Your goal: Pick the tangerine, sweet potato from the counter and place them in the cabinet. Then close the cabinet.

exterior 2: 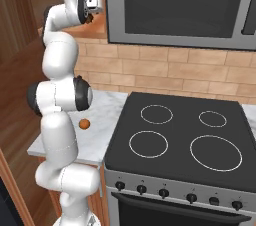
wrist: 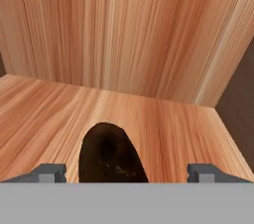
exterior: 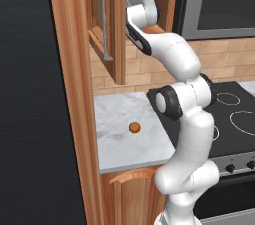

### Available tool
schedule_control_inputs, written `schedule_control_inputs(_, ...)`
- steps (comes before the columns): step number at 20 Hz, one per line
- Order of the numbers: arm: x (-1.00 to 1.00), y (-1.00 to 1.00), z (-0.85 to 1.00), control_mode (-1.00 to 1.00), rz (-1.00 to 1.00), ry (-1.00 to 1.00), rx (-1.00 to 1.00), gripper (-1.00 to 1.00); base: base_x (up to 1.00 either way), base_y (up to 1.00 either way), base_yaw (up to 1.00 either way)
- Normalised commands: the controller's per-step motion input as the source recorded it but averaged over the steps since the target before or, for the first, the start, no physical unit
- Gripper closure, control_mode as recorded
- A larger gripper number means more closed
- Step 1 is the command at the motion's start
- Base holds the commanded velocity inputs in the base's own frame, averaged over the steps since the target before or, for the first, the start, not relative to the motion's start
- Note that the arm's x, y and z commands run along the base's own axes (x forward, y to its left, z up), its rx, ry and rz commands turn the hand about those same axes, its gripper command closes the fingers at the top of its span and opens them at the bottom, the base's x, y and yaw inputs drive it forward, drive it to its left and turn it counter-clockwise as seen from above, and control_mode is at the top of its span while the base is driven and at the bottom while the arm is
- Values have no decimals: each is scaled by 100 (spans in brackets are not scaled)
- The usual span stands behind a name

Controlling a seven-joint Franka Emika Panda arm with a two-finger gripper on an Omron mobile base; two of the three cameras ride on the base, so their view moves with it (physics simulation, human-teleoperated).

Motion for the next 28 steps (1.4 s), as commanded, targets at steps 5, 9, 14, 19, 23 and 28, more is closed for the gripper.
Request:
schedule_control_inputs(5, -55, 0, 0, -100, 0, 0, 0, -100, 0, 0, 0)
schedule_control_inputs(9, -89, -15, -9, -100, 0, 0, 0, -100, 0, 0, 0)
schedule_control_inputs(14, -94, -30, -10, -100, 0, 0, 0, -100, 0, 0, 0)
schedule_control_inputs(19, -100, -35, -22, -100, 0, 2, 0, -100, 0, 0, 0)
schedule_control_inputs(23, -100, -23, -45, -100, 0, 17, 4, -100, 0, 0, 0)
schedule_control_inputs(28, -86, -6, -70, -100, 0, 23, 9, -100, 0, 0, 0)
